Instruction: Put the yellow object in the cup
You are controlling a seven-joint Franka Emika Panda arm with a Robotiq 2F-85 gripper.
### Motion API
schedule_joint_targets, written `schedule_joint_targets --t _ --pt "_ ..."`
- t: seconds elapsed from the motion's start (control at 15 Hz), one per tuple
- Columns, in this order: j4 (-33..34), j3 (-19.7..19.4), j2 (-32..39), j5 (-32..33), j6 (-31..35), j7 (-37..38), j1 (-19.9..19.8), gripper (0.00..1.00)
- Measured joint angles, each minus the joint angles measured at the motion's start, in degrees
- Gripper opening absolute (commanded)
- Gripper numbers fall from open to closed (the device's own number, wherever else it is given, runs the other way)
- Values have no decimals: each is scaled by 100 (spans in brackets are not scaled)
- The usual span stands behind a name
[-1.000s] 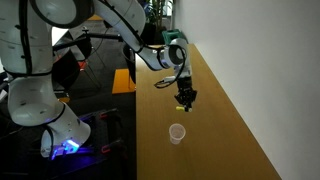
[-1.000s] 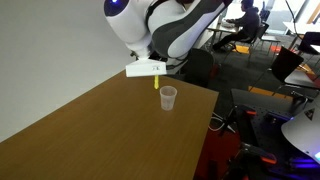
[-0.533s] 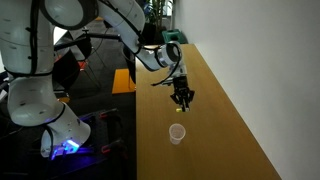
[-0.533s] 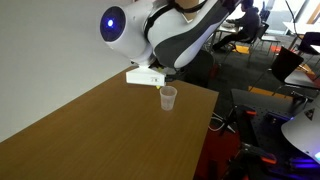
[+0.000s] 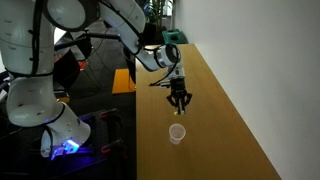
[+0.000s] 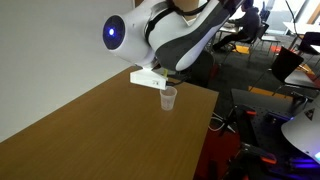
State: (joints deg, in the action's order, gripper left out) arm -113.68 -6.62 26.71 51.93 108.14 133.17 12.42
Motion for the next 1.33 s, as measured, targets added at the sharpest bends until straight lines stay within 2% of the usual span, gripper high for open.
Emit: schedule_joint_targets --t 0.6,1.33 --pt "2 2 277 183 -7 193 -440 5" --pt "518 33 960 515 1 197 -467 5"
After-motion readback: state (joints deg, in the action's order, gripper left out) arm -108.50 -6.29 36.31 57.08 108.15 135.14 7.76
